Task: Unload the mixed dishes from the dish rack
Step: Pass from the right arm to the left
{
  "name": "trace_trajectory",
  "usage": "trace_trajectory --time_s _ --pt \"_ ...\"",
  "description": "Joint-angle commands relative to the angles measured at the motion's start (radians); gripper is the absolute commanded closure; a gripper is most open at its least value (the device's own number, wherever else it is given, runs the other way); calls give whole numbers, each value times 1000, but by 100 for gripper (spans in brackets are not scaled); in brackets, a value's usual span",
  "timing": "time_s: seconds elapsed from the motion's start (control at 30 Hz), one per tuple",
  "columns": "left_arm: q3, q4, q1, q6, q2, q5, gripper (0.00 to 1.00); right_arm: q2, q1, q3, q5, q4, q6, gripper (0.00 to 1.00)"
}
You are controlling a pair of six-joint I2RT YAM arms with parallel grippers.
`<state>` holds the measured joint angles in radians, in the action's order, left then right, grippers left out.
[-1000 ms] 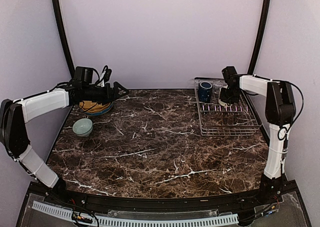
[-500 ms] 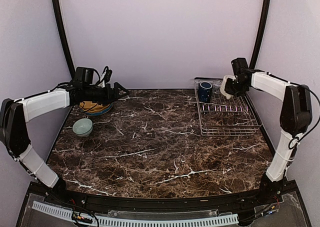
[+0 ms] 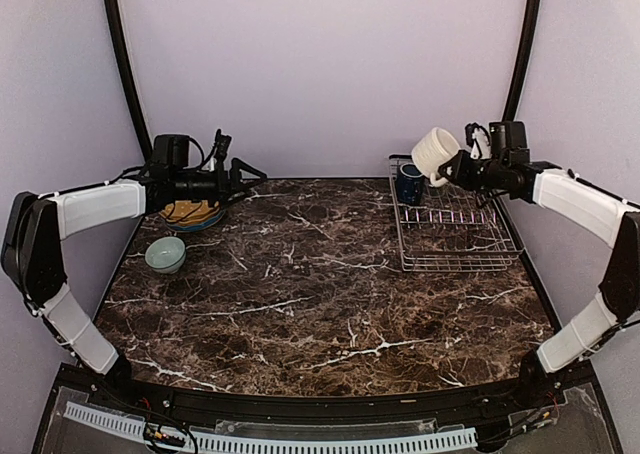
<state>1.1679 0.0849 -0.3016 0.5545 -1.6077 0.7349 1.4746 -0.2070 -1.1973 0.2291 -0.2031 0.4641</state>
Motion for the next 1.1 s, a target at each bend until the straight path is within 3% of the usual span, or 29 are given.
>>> trace_trajectory --time_s 0.0,0.33,0.57,0.9,1.07 --pt "-59 253 -2 146 -12 160 2 -89 -102 18 161 310 23 100" --pt "-150 711 -78 412 -60 260 3 20 -339 45 272 680 265 100" --pt "-191 1041 -87 600 -92 281 4 181 -444 -20 327 792 366 100" --pt "-197 1038 -87 603 -104 271 9 303 -508 -59 376 908 453 100" --pt "-197 1066 -87 627 -111 274 18 355 -530 -65 379 960 490 100"
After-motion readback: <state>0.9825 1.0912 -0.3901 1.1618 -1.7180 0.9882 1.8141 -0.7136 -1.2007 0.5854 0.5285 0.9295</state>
